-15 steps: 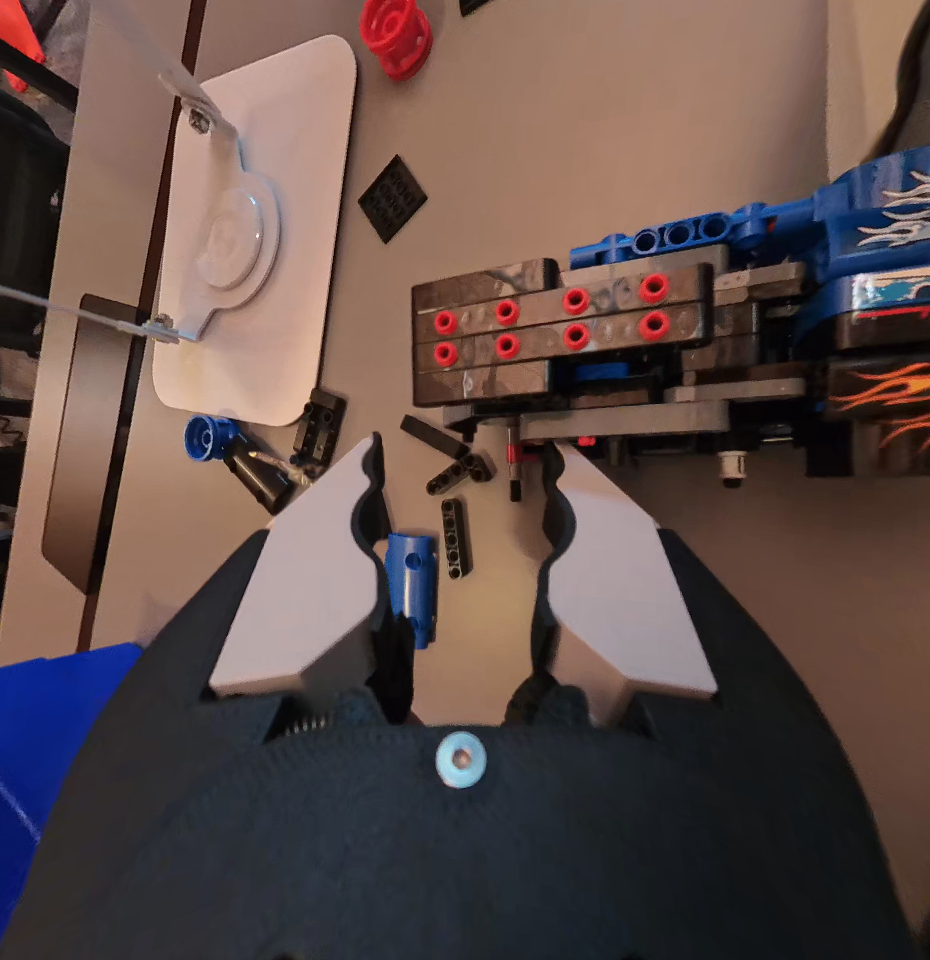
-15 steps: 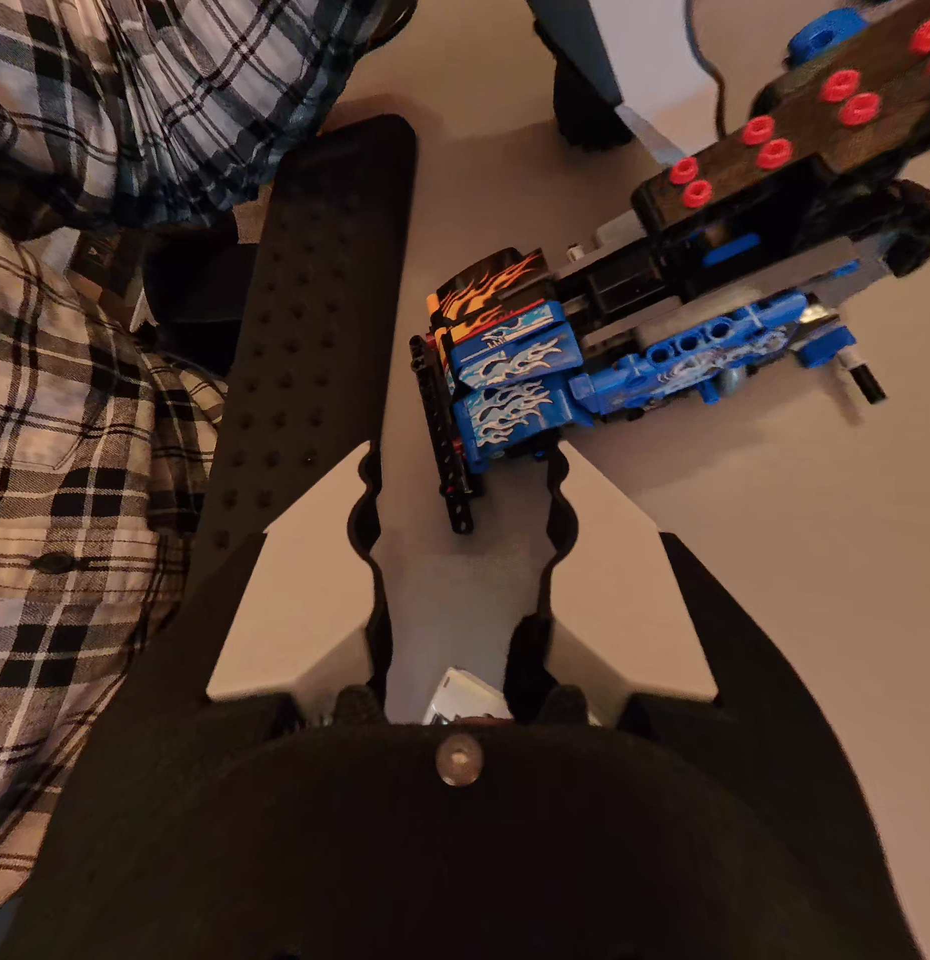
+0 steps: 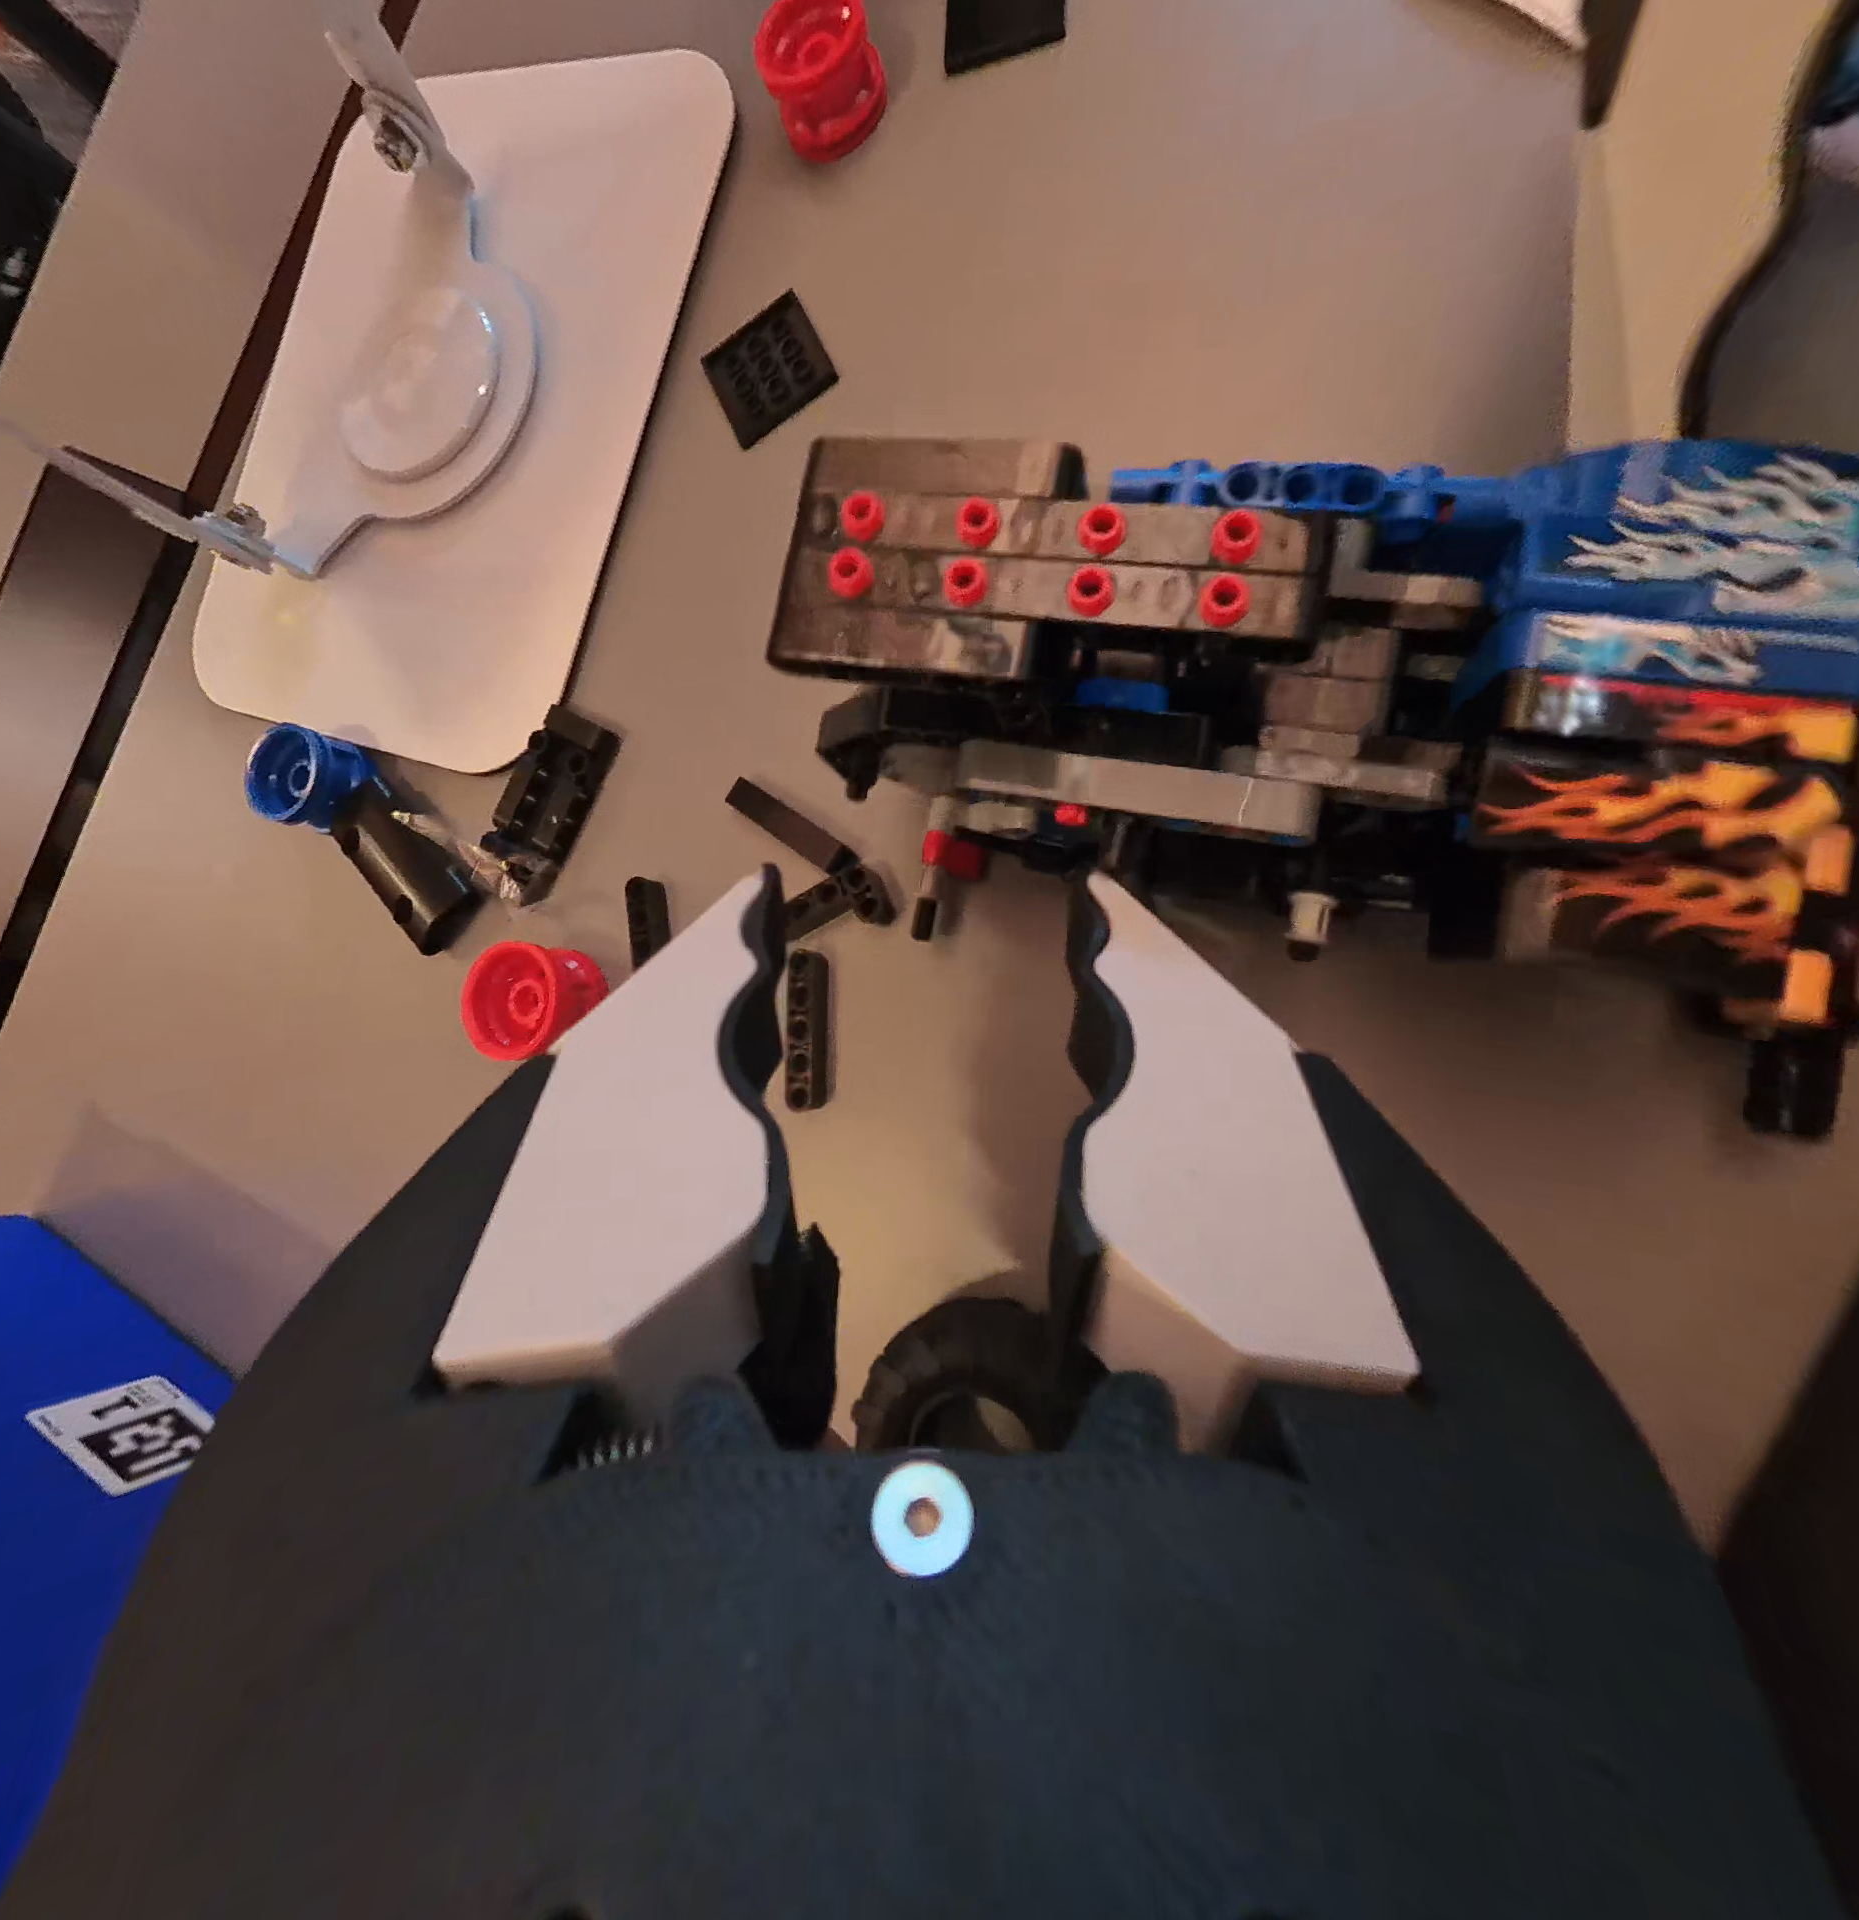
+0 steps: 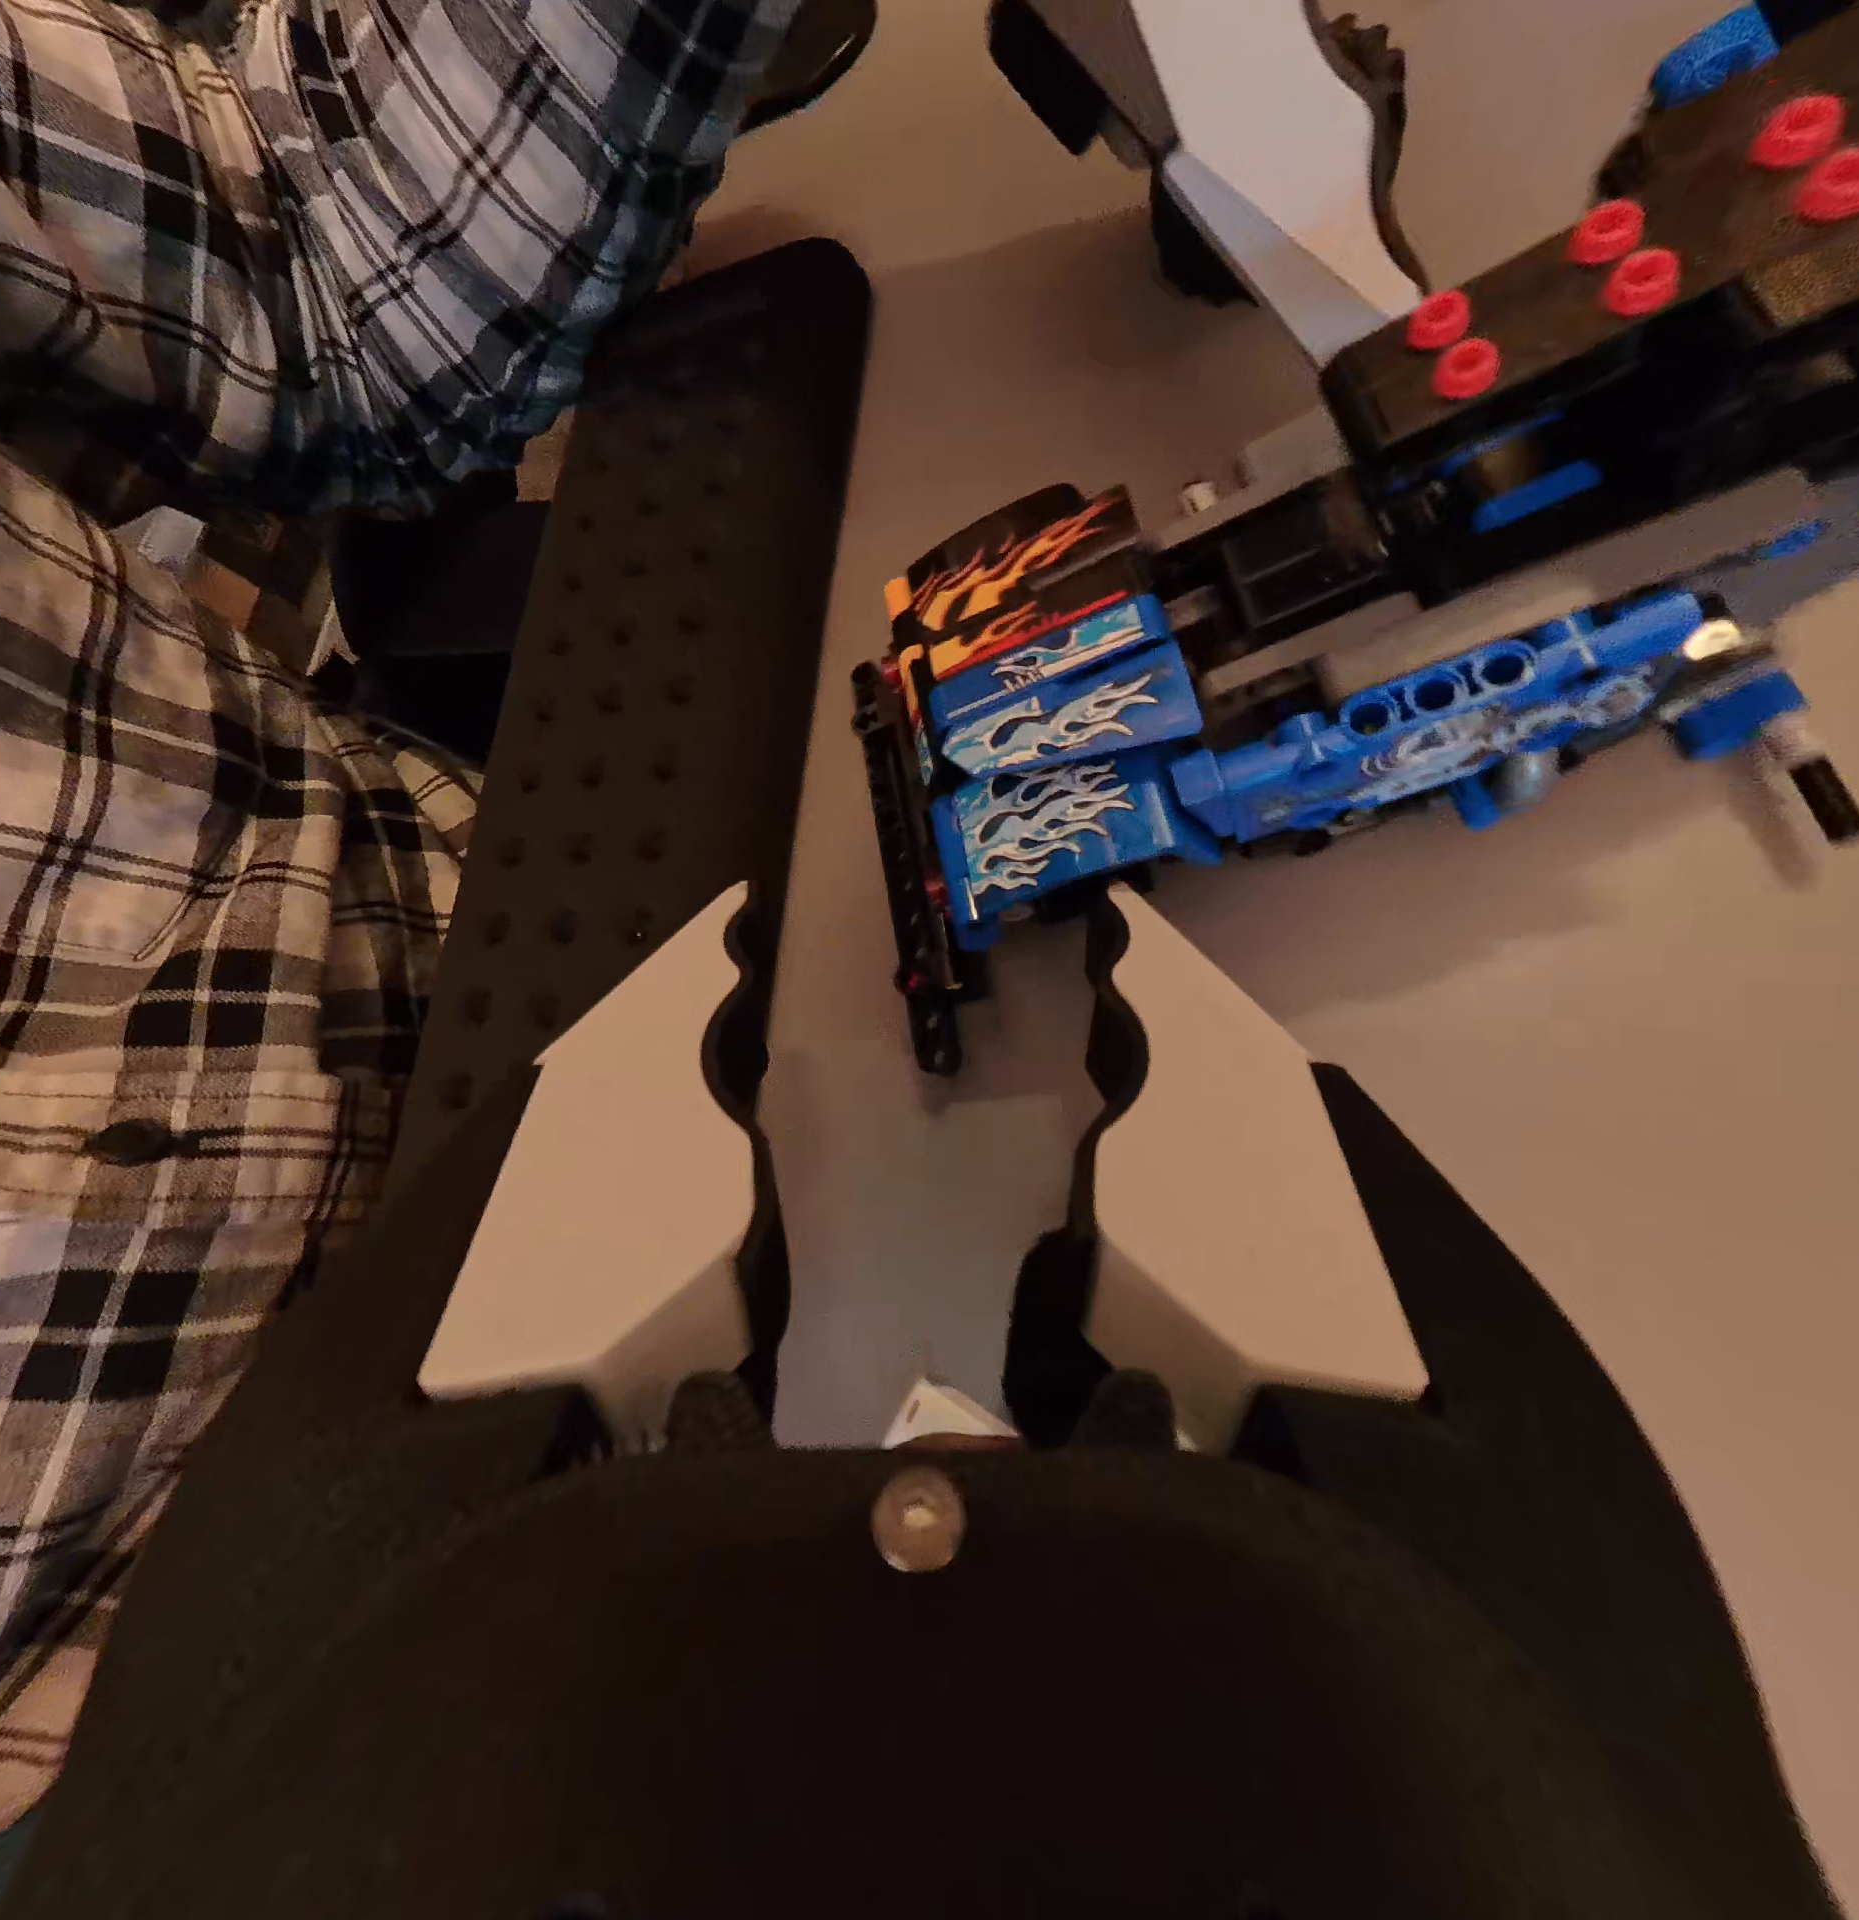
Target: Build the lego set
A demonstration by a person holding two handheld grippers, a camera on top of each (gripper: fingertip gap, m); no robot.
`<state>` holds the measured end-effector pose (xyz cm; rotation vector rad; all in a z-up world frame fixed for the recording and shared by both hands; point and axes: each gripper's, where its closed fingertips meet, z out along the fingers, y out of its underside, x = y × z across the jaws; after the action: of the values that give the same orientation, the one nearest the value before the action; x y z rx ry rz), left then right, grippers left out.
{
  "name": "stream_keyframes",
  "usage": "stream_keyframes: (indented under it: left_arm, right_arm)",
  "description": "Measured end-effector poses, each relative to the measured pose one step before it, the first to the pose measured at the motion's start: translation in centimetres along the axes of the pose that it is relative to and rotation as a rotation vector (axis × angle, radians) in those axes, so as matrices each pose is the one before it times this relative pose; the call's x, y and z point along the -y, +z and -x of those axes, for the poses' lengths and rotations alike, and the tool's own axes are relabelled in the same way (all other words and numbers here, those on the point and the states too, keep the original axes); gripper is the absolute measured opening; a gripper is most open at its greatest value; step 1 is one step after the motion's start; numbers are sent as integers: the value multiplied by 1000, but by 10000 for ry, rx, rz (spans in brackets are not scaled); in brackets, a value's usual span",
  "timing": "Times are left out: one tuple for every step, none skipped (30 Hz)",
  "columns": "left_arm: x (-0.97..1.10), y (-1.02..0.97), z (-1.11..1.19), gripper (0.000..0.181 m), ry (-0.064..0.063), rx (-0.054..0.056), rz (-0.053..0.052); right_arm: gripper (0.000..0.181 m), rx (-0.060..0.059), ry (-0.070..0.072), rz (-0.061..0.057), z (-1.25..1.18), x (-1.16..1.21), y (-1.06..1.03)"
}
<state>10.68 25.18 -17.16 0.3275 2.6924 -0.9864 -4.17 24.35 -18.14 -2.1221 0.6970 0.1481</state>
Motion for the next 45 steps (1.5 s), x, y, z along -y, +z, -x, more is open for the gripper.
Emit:
stream_keyframes:
  left_arm:
    - [-42,219,114,51,-65,52,31]
    - [-20,150,26,50,-40,-13,-1]
    - [28,82,123,51,-28,34,-17]
    - [-24,50,161,52,-30,70,17]
    - [-62,43,89,52,-15,36,42]
    - [-155,26,27,53,19,21,87]
    - [-185,5,106,53,29,74,98]
    - [-192,-28,48,53,-19,27,81]
    - [-123,-64,58,53,-57,13,25]
    - [-44,-104,114,53,-66,37,-26]
    - [-4,-141,124,53,-83,41,-44]
    - [32,-136,159,53,-91,57,-51]
    - [58,-147,147,53,-90,49,-58]
    - [51,-177,180,53,-89,61,-61]
    - [46,-176,193,53,-98,83,-63]
    - [43,-200,109,53,-116,35,-69]
    - [64,-204,-1,53,-108,-12,-89]
    - [101,-236,-22,54,-101,-8,-125]
    - [148,-247,-128,54,-145,-59,-154]
    - [167,-241,-248,54,-158,-122,-164]
    - [178,-264,-335,54,-143,-148,-170]
    - [178,-249,-335,55,-118,-126,-161]
    - [183,-247,-329,55,-88,-104,-162]
    - [167,-225,-365,54,-100,-126,-130]
    - [129,-188,-369,54,-86,-121,-101]
    - [103,-146,-375,55,-62,-129,-89]
    - [86,-111,-417,56,-54,-158,-78]
    - [94,-81,-375,56,-57,-145,-82]
    - [112,-38,-357,57,-75,-143,-84]
    - [102,9,-419,58,-70,-180,-70]
    - [119,29,-400,59,-47,-162,-87]
    - [82,66,-358,59,-74,-153,-63]
    - [7,136,-342,60,-86,-157,-6]
    - [25,177,-256,60,-44,-102,-35]
    - [177,166,-175,58,-85,-83,-127]
    - [137,175,-194,58,-127,-141,-106]
    - [120,156,-196,58,-76,-147,-102]
    - [24,159,-222,58,-39,-164,-47]
    - [29,146,-74,56,-36,-82,-51]
    - [-20,119,0,56,-52,-51,-17]
    - [-25,72,38,56,-67,-49,-20]
    - [-20,54,15,56,-67,-57,-26]
    - [-33,47,23,56,-61,-41,-15]
    - [-37,74,25,55,-41,-24,-5]
    - [-2,67,-9,55,-41,-40,-22]
  right_arm:
    - [60,62,-30,-29,250,162,297]
    - [62,90,-66,-51,324,162,298]
    - [61,119,-102,-48,389,166,305]
    - [62,25,-75,1,222,61,334]
    - [62,-27,-125,-30,112,96,225]
    - [63,-28,-101,49,63,-11,49]
    - [63,-91,-64,76,-105,-52,-119]
    - [63,-131,-35,-35,-240,42,-235]
    - [63,-48,53,-126,-209,138,-297]
    - [63,-3,115,-130,-190,125,-300]
    - [62,-62,75,-108,-269,87,-285]
    - [62,-108,26,-86,-304,80,-257]
    - [62,-96,16,-53,-280,24,-217]
    - [62,-76,15,-19,-235,-8,-194]
    - [62,-108,9,-29,-288,-4,-218]
    - [62,-109,12,-49,-289,22,-240]
    - [62,-99,29,-73,-307,46,-256]
    - [61,-90,42,-87,-301,83,-284]
    - [61,-95,40,-113,-300,122,-296]
    - [61,-82,49,-115,-278,142,-275]
    - [61,-87,51,-88,-291,95,-243]
    - [60,-105,49,-52,-320,37,-211]
    - [60,-88,56,-22,-294,-23,-130]
    - [60,-63,52,-21,-224,-34,-72]
    - [59,-35,40,9,-145,-59,9]
    - [59,-13,3,59,-58,-124,111]
    - [59,-13,-28,66,4,-114,157]
    - [59,1,-33,64,63,-102,190]
    - [59,12,-35,80,78,-122,216]
    - [60,-5,-44,100,56,-151,200]
    - [60,-25,-45,82,14,-133,160]
    - [60,-21,-28,72,-17,-110,119]
    - [60,-25,-9,52,-44,-103,75]
    - [60,-23,6,21,-70,-51,40]
    - [60,-16,17,9,-74,-39,0]
    - [60,-30,18,0,-101,-27,-15]
    - [59,-39,15,-2,-118,-20,-26]
    - [59,-46,18,-15,-116,11,-46]
    - [59,-31,24,-21,-103,18,-32]
    - [59,-33,21,-23,-97,22,-40]
    - [59,-48,7,-13,-112,16,-48]
    - [59,-61,-1,-5,-123,4,-49]
    - [59,-53,11,-26,-109,40,-61]
    - [59,-36,27,-54,-92,95,-78]
    - [59,-33,28,-63,-88,120,-90]
